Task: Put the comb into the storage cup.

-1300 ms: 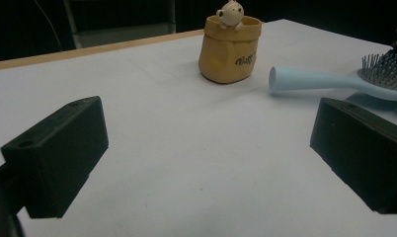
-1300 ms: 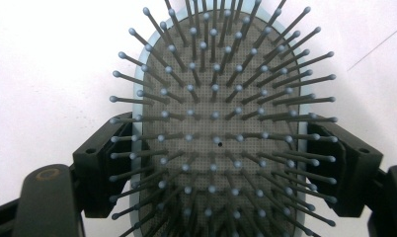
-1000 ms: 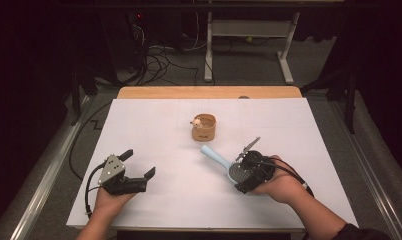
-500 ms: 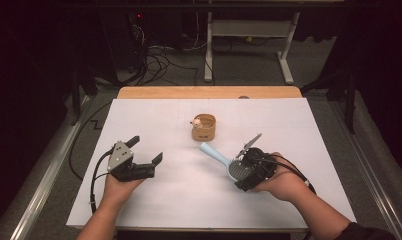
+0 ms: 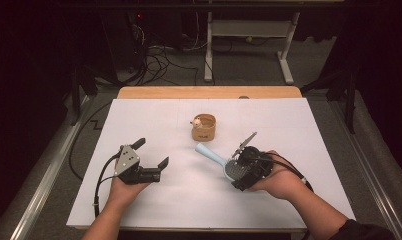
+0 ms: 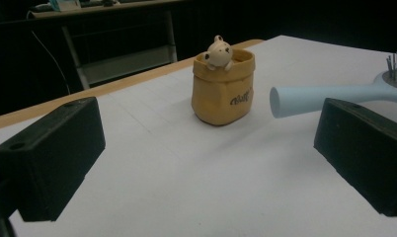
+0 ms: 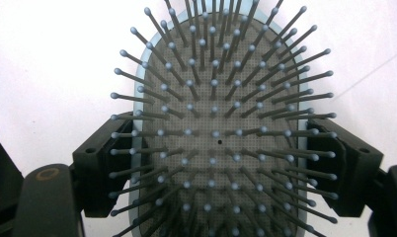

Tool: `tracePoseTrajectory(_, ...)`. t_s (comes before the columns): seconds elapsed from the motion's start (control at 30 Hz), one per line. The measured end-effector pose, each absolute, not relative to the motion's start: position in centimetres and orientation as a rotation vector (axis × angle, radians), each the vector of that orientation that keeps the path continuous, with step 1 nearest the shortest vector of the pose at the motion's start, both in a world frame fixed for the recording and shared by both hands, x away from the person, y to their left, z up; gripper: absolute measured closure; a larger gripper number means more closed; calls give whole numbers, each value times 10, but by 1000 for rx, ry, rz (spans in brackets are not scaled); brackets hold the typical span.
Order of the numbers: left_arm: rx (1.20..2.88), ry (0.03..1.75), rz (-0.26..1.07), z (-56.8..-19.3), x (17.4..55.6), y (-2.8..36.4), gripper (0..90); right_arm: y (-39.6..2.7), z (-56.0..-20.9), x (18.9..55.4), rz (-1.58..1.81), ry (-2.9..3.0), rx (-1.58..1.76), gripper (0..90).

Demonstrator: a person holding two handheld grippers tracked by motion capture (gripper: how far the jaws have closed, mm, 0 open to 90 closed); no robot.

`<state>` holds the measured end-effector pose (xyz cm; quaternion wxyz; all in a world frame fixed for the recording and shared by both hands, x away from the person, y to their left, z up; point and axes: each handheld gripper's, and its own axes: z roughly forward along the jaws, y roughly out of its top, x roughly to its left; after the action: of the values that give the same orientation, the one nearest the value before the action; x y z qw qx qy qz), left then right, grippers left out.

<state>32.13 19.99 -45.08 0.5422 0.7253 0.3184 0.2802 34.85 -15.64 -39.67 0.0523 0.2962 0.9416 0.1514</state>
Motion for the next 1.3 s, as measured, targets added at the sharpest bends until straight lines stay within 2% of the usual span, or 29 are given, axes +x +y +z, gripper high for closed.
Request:
tracePoseTrajectory(0.7,1784,741,652,-465,314,191,0,-145,-398,349,444,2893,869,209)
tracePoseTrajectory(1.3,1808,721,697,-464,312,190,0,-134,-390,352,444,2914,835,210)
